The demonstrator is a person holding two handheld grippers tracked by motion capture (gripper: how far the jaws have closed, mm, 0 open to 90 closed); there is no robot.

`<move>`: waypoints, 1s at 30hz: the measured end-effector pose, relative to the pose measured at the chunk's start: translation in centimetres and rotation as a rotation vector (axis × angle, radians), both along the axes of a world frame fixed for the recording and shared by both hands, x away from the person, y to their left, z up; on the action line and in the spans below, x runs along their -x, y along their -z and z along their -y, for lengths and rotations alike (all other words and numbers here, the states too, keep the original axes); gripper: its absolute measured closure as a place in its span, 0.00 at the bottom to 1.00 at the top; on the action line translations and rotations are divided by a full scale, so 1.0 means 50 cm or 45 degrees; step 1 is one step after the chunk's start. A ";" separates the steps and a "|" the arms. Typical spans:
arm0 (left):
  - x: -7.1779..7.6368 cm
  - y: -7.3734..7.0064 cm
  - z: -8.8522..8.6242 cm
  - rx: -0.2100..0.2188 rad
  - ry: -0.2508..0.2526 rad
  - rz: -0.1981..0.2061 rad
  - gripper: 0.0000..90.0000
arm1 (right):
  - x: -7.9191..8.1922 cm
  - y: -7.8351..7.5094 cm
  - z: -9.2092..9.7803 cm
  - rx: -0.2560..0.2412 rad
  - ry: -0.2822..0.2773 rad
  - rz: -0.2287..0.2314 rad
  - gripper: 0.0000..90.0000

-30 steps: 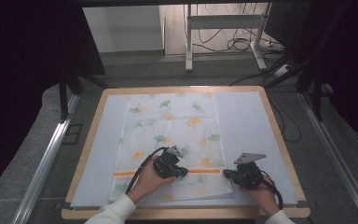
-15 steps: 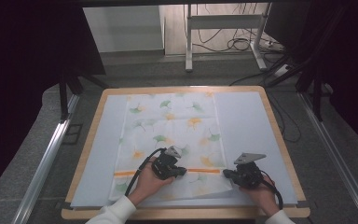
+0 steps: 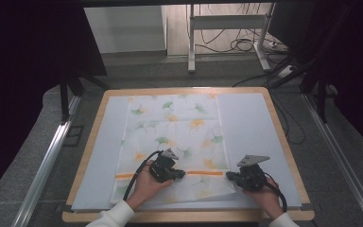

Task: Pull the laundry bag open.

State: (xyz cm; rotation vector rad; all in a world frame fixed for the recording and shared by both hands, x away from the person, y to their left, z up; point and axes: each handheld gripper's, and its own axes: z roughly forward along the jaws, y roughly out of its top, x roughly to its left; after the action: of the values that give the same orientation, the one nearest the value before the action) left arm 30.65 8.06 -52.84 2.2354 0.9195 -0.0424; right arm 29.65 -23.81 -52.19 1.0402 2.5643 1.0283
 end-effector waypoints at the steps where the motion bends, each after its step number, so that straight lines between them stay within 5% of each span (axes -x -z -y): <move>1: 0.000 0.000 -0.004 0.003 -0.004 -0.006 1.00 | 0.000 0.000 0.000 0.000 0.000 -0.001 1.00; 30: 0.039 0.009 -0.160 0.009 -0.151 -0.030 1.00 | 0.000 0.000 0.000 -0.005 0.004 -0.004 1.00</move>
State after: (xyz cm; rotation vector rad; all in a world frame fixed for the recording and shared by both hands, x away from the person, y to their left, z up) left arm 28.70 16.05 -53.30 2.1741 1.0615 -0.0176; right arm 29.65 -23.82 -52.20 1.0477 2.5634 1.0321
